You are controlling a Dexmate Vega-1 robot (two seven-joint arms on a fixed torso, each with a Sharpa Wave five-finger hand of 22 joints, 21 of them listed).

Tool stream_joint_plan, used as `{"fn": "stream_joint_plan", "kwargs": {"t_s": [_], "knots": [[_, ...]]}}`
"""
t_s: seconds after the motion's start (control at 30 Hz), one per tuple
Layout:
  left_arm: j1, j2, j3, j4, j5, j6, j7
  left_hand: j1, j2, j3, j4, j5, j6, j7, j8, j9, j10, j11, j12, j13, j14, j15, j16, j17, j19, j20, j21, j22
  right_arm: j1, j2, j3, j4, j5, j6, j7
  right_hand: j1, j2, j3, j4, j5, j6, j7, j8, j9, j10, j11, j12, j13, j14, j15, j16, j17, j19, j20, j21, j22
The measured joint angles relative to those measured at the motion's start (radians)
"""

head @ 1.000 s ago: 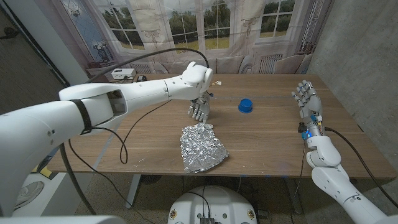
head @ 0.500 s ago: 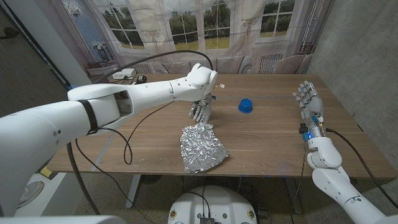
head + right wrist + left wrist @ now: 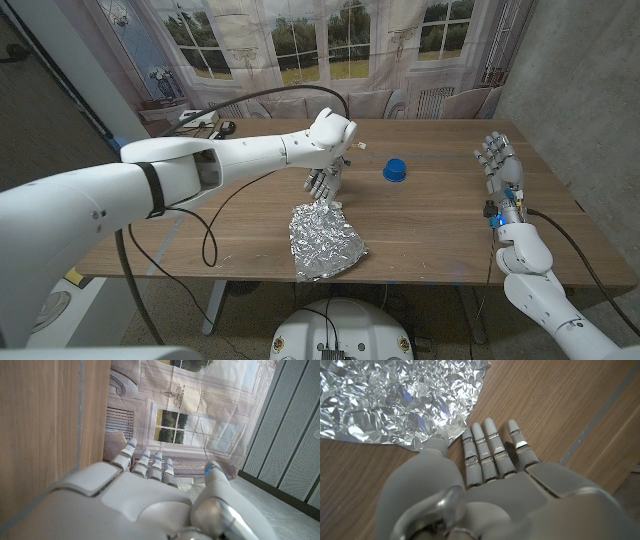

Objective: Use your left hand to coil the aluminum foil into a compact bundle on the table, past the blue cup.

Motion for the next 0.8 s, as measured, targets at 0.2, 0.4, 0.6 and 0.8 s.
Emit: {"fn": "stream_joint_plan", "kwargs": {"t_s": [0.2, 0.4, 0.6, 0.8], "knots": [[0.003, -0.014, 0.042, -0.004, 0.062, 0.011, -0.01, 0.071, 0.02, -0.005, -0.005, 0.0, 0.075, -0.005, 0.01, 0.015, -0.015, -0.01, 0.065, 0.082, -0.021, 0.0, 0.073, 0.093, -0.008, -0.005, 0.02, 0.02, -0.006, 0.004, 0.005, 0.003, 0.001, 0.012, 0.001, 0.0, 0.0, 0.0, 0.0, 0.0, 0.006, -0.006, 0.006, 0.0, 0.006, -0.006, 0.0, 0.0, 0.004, 0.004, 0.0, -0.005, 0.0, 0.0, 0.0, 0.0], [0.024, -0.014, 0.052, -0.029, 0.11, 0.012, -0.004, 0.238, 0.048, 0.015, -0.024, 0.013, 0.243, 0.006, 0.06, 0.044, -0.001, -0.034, 0.191, 0.218, -0.015, 0.002, 0.203, 0.222, 0.0, -0.027, 0.07, 0.056, -0.009, 0.006, 0.009, 0.007, 0.002, 0.019, 0.001, 0.0, 0.0, 0.0, 0.0, 0.0, 0.005, -0.006, 0.006, 0.0, 0.013, 0.001, 0.0, 0.0, 0.005, 0.005, 0.0, -0.005, 0.0, 0.0, 0.0, 0.0], [0.047, 0.005, 0.029, -0.065, 0.142, 0.009, 0.02, 0.265, 0.06, 0.022, -0.02, 0.021, 0.266, 0.019, 0.075, 0.064, 0.002, -0.038, 0.22, 0.252, -0.012, 0.002, 0.228, 0.238, 0.001, -0.029, 0.081, 0.063, -0.009, 0.006, 0.011, 0.012, 0.004, 0.022, 0.003, 0.0, 0.0, 0.0, 0.0, 0.0, 0.005, -0.005, 0.006, 0.0, 0.013, 0.002, 0.0, 0.0, 0.005, 0.005, 0.0, -0.005, 0.0, 0.0, 0.0, 0.0], [0.073, 0.033, -0.01, -0.113, 0.173, 0.015, 0.04, 0.275, 0.071, 0.03, 0.003, 0.058, 0.249, 0.014, 0.091, 0.119, -0.071, -0.024, 0.245, 0.312, -0.07, 0.002, 0.232, 0.26, -0.025, -0.04, 0.096, 0.077, -0.007, 0.006, 0.012, 0.015, 0.006, 0.023, 0.007, -0.003, 0.003, 0.0, 0.0, 0.0, 0.005, -0.005, 0.006, 0.0, 0.013, 0.002, 0.0, 0.0, 0.005, 0.005, 0.0, -0.005, 0.0, 0.0, 0.0, 0.0]]}}
